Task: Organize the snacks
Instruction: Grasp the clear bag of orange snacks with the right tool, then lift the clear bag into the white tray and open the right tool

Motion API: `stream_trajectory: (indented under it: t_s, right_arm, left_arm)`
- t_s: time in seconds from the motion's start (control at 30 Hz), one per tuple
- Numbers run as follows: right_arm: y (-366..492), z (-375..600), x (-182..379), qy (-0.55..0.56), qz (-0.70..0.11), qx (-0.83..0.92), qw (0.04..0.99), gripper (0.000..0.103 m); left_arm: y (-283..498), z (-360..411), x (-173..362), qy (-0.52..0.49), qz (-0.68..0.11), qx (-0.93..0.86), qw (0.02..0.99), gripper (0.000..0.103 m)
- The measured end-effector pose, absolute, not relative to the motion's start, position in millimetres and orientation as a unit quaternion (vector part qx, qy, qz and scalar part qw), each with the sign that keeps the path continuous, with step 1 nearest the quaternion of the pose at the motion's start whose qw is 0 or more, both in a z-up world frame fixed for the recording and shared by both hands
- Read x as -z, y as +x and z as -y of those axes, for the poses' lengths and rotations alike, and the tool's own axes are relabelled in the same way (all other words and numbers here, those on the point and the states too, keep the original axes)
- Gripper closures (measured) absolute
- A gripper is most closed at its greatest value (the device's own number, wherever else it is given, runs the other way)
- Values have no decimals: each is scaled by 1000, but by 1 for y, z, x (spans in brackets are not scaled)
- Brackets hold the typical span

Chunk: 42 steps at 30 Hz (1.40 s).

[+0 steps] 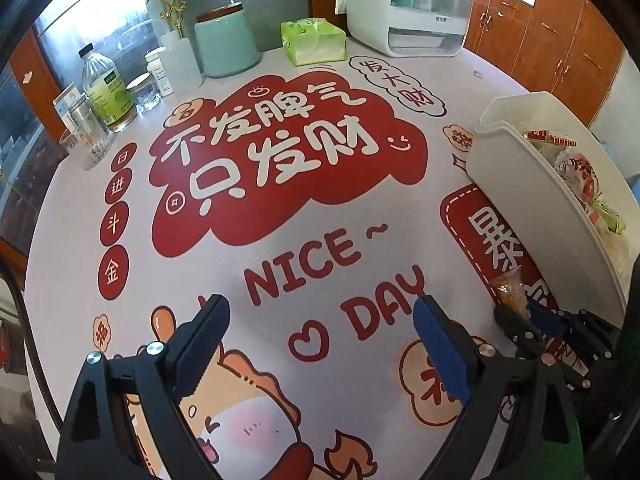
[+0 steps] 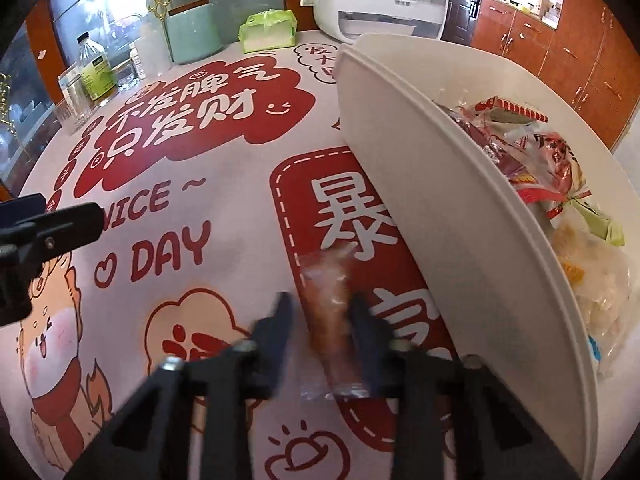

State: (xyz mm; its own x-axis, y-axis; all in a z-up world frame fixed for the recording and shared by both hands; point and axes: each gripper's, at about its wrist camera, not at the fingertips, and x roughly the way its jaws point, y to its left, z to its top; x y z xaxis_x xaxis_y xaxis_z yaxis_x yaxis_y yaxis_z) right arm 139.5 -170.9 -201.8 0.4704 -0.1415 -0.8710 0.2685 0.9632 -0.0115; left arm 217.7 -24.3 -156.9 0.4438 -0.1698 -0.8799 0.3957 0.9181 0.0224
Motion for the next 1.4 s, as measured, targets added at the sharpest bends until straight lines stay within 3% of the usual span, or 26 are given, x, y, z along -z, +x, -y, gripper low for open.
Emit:
stream_trajectory:
  t_s: [0.33,0.67,1.03,1.4]
  right_arm:
    - [116,167,196,103,-511,96,848,83]
    - [81,166,155,133,-490,70,858,83]
    - [43,184,80,134,-449,30,883,83]
    - [18,252,28,114,-418,-4,901,83]
  left_arm:
    - [199,19,158,105,-512,169,835,11]
    - [160,18,144,81,-539,186,818,11]
    - [110,37,92,68,-525,192,827,7]
    - [86,108,40,48,-501,184,844,3]
